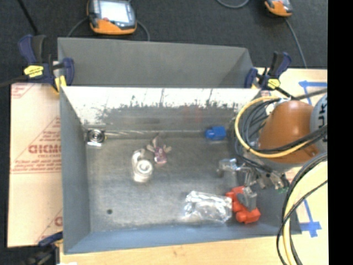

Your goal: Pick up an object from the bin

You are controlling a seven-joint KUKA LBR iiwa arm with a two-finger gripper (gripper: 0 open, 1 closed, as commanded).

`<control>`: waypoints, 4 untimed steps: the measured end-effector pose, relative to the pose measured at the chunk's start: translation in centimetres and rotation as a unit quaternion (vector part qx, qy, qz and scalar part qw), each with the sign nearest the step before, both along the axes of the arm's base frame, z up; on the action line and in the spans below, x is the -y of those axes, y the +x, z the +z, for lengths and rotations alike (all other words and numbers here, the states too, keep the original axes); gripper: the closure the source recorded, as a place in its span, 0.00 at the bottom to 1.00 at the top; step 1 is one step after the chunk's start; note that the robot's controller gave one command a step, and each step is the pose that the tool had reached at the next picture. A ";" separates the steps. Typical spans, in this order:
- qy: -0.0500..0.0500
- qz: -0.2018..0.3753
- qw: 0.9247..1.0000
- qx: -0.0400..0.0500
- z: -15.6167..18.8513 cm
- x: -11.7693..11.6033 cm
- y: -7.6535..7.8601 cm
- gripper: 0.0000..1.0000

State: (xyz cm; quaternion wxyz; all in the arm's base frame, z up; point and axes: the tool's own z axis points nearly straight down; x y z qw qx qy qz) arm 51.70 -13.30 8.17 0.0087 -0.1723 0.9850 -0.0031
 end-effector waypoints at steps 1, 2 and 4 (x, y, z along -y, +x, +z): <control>-0.004 0.213 0.977 -0.004 -0.8 0.5 -2.3 0.00; 0.002 0.217 0.976 0.003 -0.7 -0.3 -1.9 1.00; 0.001 0.155 0.988 -0.009 5.5 -6.3 -3.0 1.00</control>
Offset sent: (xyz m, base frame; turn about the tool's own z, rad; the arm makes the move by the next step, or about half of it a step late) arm -0.0264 -0.0032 -0.0117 -0.4315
